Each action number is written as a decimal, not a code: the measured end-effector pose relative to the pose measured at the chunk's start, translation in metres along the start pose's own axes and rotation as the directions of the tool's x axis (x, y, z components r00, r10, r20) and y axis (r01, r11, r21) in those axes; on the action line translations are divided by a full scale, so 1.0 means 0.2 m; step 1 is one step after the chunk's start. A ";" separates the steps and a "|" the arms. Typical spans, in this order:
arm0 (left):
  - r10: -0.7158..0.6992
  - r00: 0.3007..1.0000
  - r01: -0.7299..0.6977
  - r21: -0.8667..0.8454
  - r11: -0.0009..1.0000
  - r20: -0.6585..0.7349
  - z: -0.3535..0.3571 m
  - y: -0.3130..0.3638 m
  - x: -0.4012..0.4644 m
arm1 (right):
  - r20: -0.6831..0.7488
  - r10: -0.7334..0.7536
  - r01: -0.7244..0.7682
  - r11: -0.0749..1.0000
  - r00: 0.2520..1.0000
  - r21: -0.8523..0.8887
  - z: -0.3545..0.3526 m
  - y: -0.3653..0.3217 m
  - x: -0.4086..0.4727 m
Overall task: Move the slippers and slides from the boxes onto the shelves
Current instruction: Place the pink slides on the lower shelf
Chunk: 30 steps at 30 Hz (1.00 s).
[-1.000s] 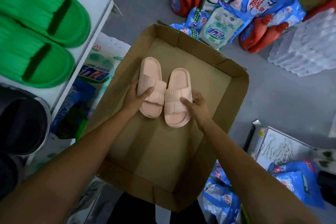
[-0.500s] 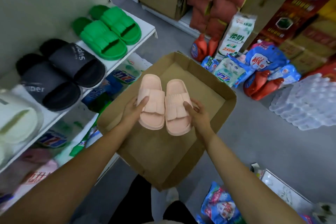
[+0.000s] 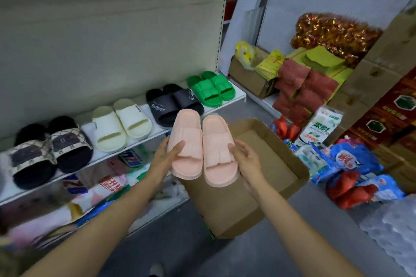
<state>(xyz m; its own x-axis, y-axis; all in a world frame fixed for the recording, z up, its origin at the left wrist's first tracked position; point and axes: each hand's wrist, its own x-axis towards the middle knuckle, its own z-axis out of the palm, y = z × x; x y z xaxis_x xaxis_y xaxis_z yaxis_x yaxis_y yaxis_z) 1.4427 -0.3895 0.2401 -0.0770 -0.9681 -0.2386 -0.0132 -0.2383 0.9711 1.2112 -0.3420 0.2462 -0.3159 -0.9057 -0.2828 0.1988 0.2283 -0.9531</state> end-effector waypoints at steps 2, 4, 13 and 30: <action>0.015 1.000 -0.016 -0.056 0.998 -0.017 -0.16 0.07 -0.09 | 0.058 -0.031 0.032 0.999 0.998 -0.017 0.14 -0.06 -0.08; 0.035 0.997 -0.041 -0.098 0.994 -0.062 -0.33 0.12 -0.17 | 0.111 -0.052 0.055 0.998 0.992 -0.027 0.29 -0.11 -0.15; 0.092 0.969 -0.122 -0.122 0.985 -0.228 -1.13 0.20 -0.52 | 0.283 -0.080 0.078 0.997 0.956 0.021 1.08 -0.09 -0.52; -0.006 0.827 0.001 -0.009 1.000 -0.563 -2.56 0.00 -1.42 | 0.565 0.024 0.045 0.993 0.825 -0.108 2.39 0.34 -1.36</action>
<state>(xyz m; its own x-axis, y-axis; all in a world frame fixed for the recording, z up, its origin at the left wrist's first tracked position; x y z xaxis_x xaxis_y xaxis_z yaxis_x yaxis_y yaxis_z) 1.9749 -0.1546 0.3058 0.4974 -0.8428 -0.2058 -0.0046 -0.2398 0.9708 1.7537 -0.2508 0.3104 0.2681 -0.9433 -0.1955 0.0829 0.2248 -0.9709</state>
